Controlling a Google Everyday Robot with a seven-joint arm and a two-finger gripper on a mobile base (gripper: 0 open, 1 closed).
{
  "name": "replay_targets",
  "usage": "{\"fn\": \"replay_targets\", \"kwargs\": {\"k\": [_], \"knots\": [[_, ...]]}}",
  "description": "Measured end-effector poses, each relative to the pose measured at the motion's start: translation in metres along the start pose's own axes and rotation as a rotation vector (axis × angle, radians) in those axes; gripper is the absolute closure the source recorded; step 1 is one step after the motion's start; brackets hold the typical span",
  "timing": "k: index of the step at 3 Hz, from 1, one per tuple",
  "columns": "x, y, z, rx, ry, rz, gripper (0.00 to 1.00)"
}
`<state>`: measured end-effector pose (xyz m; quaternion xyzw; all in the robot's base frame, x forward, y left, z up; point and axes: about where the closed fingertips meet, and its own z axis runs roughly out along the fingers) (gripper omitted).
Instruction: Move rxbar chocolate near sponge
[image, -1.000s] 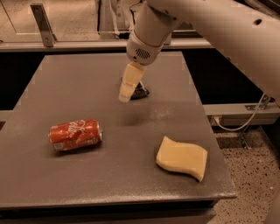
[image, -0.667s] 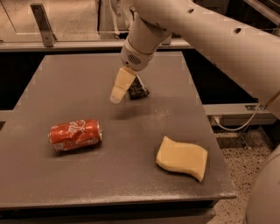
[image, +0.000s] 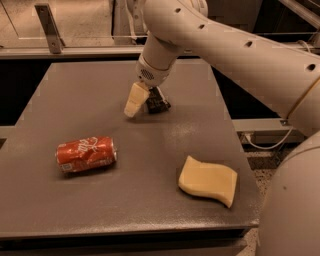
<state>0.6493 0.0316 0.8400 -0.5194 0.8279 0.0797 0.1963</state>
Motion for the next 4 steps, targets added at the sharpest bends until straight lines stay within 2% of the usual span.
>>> {"fn": "replay_targets", "kwargs": {"k": [1, 3, 4], "knots": [[0.0093, -0.0094, 0.01, 0.023, 0.056, 0.06, 0.42], [0.0094, -0.0125, 0.0051, 0.025, 0.069, 0.069, 0.88], [0.0085, -0.0126, 0.003, 0.025, 0.069, 0.069, 1.0]]}}
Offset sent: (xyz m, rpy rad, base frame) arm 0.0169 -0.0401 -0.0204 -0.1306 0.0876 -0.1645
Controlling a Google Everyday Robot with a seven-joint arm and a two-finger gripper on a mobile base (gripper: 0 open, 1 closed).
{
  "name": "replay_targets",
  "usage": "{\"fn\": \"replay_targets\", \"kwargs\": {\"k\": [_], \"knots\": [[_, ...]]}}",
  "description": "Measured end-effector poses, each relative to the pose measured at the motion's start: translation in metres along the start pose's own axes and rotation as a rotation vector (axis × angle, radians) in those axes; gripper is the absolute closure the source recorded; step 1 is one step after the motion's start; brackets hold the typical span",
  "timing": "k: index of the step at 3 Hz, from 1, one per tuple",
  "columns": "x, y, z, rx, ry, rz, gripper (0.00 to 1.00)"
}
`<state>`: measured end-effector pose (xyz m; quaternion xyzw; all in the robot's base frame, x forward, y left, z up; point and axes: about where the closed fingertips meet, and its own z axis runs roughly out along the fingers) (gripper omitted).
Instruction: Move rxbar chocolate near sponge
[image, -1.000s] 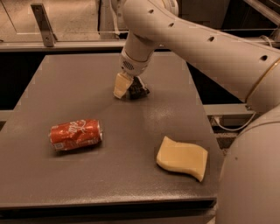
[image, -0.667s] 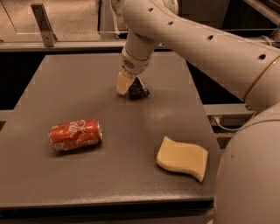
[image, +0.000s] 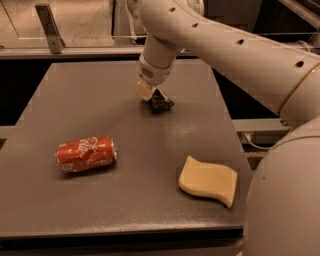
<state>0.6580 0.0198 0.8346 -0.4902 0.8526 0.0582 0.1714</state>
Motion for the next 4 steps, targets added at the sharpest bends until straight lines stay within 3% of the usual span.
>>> {"fn": "replay_targets", "kwargs": {"k": [1, 2, 4], "knots": [[0.0, 0.0, 0.0, 0.0, 0.0, 0.0, 1.0], [0.008, -0.003, -0.019, -0.018, -0.015, -0.044, 1.0], [0.048, 0.001, -0.093, -0.052, -0.046, -0.208, 1.0]]}}
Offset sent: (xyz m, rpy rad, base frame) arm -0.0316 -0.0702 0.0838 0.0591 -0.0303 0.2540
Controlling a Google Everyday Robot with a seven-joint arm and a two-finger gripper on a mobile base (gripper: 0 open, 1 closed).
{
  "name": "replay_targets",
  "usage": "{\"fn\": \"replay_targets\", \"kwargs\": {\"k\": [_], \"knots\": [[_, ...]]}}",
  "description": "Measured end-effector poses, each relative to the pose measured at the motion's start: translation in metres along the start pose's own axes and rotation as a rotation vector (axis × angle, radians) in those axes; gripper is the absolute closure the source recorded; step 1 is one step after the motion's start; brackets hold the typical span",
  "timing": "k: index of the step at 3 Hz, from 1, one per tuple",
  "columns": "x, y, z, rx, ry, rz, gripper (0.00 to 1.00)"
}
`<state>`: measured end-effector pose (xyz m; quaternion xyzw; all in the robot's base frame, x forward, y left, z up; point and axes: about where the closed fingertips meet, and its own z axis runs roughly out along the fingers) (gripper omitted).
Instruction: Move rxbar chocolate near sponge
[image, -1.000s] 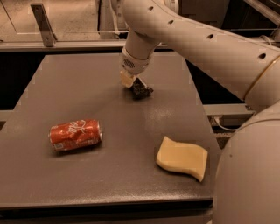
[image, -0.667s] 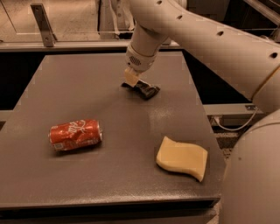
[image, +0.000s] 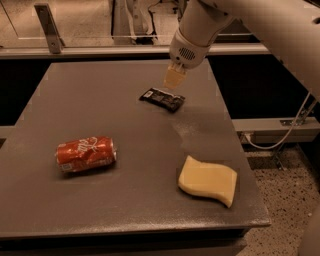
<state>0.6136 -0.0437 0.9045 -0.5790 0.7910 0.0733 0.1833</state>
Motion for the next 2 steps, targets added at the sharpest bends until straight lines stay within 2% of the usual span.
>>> {"fn": "replay_targets", "kwargs": {"k": [1, 2], "knots": [[0.007, 0.0068, -0.0108, -0.016, -0.015, -0.057, 0.81], [0.0045, 0.0054, -0.0047, -0.019, -0.024, -0.085, 0.59]]}}
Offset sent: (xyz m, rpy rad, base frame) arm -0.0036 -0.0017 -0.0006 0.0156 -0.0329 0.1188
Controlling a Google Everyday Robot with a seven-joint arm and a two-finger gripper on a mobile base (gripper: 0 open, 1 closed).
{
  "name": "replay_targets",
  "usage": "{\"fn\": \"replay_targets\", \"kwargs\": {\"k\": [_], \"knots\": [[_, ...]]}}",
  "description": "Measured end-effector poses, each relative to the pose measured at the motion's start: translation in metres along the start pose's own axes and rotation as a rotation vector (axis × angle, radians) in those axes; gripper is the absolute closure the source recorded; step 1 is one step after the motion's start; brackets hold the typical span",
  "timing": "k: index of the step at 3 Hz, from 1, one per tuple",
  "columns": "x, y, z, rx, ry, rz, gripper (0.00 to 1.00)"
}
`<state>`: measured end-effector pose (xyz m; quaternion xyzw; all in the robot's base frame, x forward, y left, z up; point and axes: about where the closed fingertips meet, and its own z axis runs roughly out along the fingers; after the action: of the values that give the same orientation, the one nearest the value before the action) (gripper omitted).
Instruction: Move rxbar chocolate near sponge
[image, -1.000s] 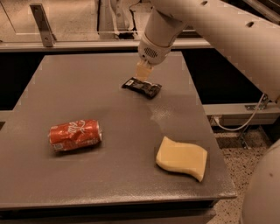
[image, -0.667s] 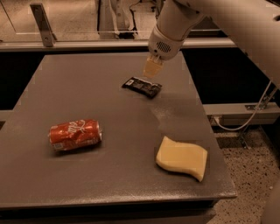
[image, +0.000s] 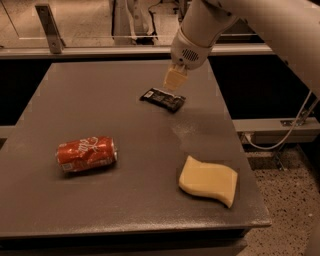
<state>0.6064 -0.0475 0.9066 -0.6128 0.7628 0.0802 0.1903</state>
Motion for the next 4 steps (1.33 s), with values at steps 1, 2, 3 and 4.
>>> {"fn": "replay_targets", "kwargs": {"k": [1, 2, 3, 4], "knots": [[-0.005, -0.007, 0.013, 0.008, 0.004, 0.0, 0.35], [-0.008, -0.015, 0.026, 0.024, 0.021, 0.01, 0.12], [-0.007, -0.022, 0.036, 0.038, 0.023, 0.016, 0.0], [-0.003, -0.026, 0.046, 0.041, 0.032, 0.02, 0.0]]}}
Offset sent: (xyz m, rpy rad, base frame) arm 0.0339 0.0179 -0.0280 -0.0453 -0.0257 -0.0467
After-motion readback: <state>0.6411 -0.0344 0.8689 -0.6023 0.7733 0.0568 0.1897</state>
